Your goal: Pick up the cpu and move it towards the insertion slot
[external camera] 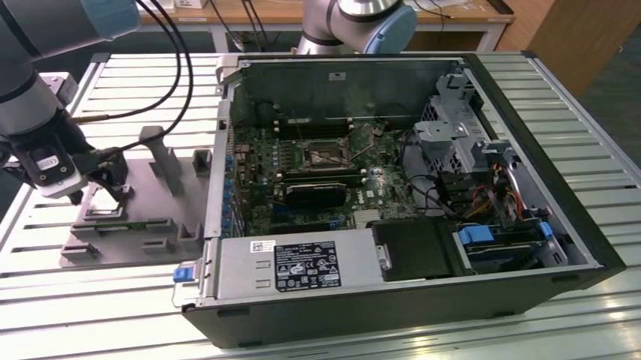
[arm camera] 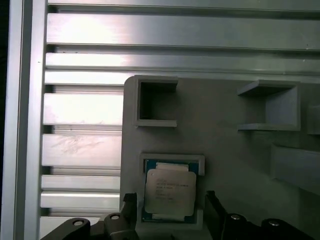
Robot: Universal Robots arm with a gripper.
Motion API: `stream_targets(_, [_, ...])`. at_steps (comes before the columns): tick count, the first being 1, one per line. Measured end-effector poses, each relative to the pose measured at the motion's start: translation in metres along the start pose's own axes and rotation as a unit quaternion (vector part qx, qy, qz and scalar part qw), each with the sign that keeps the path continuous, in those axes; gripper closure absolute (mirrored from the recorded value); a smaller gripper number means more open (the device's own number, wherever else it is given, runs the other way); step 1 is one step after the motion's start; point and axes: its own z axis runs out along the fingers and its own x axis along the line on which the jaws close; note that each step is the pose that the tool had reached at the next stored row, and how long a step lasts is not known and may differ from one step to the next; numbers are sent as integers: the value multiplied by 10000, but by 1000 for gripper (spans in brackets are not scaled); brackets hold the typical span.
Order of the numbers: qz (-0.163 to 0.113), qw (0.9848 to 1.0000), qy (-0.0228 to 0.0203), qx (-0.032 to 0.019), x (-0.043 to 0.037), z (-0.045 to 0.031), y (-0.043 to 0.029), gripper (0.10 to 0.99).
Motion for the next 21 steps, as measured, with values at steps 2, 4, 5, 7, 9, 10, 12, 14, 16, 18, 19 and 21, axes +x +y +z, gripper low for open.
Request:
stream_targets(2, [12, 10000, -23, 0, 4, 20, -1, 439])
stream_targets(4, [30, 10000, -32, 0, 5, 43, -2, 439])
stream_targets(5, [35, 10000, -33, 0, 6, 52, 0, 439])
stream_targets(7, [42, 10000, -33, 0, 6, 71, 6, 439])
stream_targets(9, [44, 10000, -32, 1, 6, 87, 17, 439])
stream_targets(10, [44, 10000, -32, 1, 6, 95, 22, 439])
stream_targets(12, [44, 10000, -33, 0, 6, 111, 31, 439])
stream_targets(14, [44, 10000, -33, 0, 6, 125, 39, 439])
stream_targets(16, [44, 10000, -32, 1, 7, 138, 53, 439])
stream_targets(18, [44, 10000, -34, 0, 7, 150, 68, 439])
stream_targets(19, [44, 10000, -33, 0, 7, 156, 73, 439])
stream_targets(21, [44, 10000, -33, 0, 7, 176, 79, 439])
